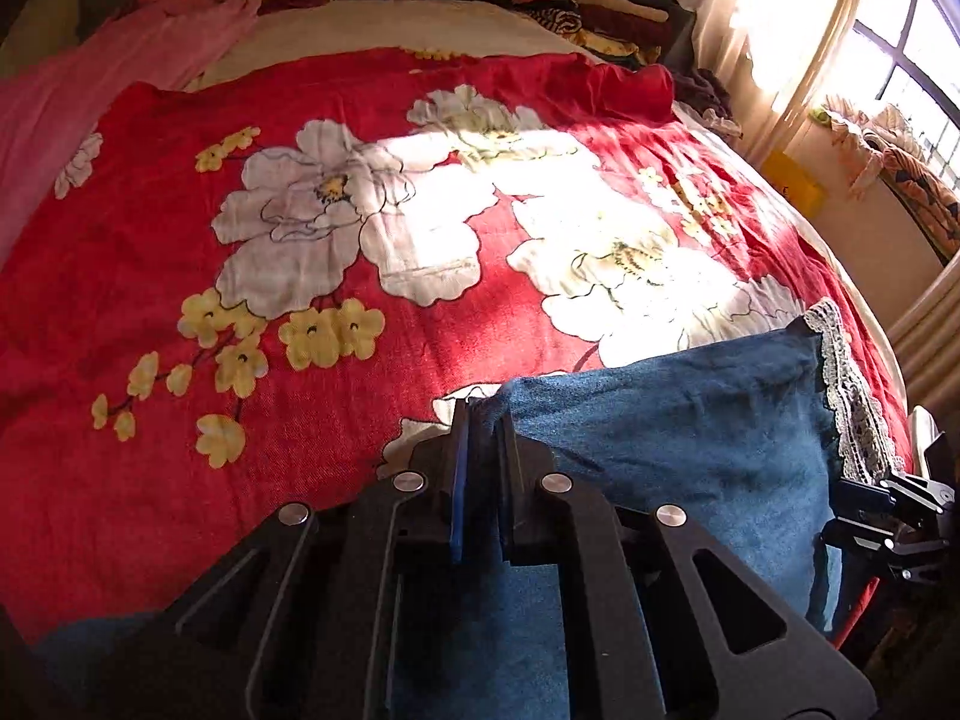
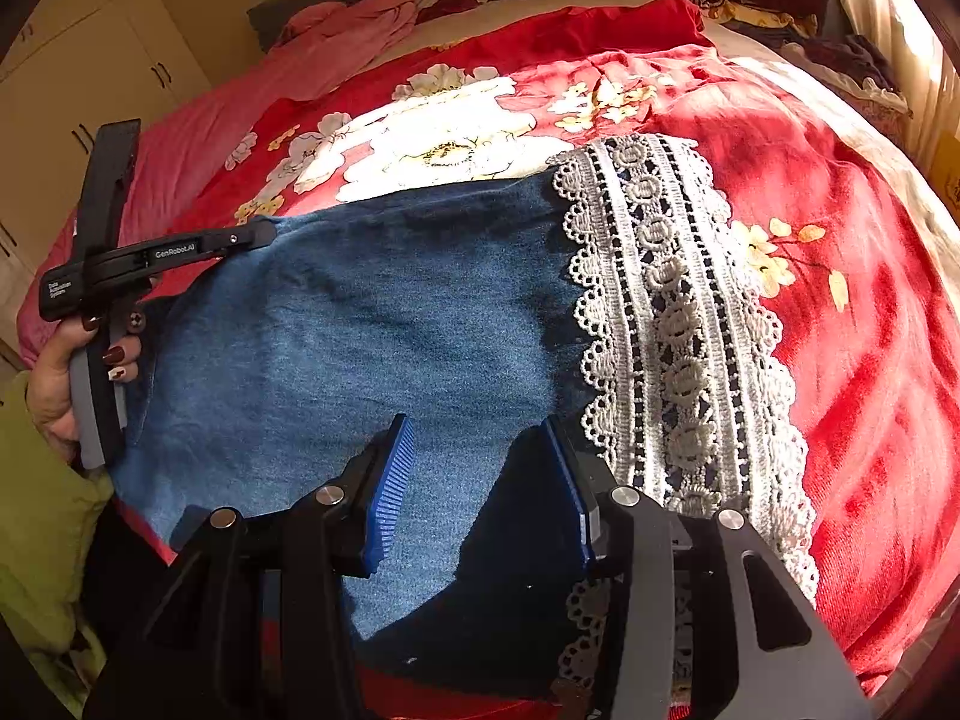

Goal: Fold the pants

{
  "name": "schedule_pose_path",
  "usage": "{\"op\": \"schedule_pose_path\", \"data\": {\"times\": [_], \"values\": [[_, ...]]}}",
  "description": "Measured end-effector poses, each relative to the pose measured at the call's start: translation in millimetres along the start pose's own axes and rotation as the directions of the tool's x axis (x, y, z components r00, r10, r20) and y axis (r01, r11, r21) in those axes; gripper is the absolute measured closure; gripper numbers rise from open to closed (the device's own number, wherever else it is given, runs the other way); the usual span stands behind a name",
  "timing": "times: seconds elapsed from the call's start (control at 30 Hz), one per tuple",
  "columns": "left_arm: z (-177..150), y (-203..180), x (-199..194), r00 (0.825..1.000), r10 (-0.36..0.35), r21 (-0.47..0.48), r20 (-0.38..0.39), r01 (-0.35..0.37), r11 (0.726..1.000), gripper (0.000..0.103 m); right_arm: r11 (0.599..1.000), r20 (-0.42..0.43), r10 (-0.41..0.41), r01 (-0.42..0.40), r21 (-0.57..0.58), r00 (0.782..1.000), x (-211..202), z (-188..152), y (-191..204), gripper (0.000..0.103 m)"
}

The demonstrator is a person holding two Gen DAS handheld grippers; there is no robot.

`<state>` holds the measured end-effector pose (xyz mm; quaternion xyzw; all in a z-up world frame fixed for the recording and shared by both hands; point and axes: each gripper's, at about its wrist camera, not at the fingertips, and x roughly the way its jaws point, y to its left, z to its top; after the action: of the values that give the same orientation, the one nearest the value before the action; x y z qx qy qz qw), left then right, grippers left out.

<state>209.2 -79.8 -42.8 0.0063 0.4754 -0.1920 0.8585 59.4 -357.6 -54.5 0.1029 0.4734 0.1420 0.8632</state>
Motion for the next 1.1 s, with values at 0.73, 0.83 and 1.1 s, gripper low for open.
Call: {"op": "schedule_pose_path", "data": {"times": [0.73,0.83,1.1], "values": [[-12.5,-9.8,7.1,0.999,0.051,0.048,0.010,-0.051,0.998,0.101,0.999,0.074,-0.045,0.043,0.027,0.996,19.1,81.2,-71.8,0.087],[-9.2,-16.0,-4.1,0.995,0.084,0.076,0.049,-0.088,0.993,0.102,0.999,0.174,-0.050,0.048,0.020,0.984,-6.1,82.9,-65.7,0.088],[1.0,-23.2,8.7,0.991,0.126,0.098,0.050,-0.131,0.987,0.101,0.987,0.098,-0.160,0.162,-0.018,0.982,19.8,107.2,-71.8,0.087]]}}
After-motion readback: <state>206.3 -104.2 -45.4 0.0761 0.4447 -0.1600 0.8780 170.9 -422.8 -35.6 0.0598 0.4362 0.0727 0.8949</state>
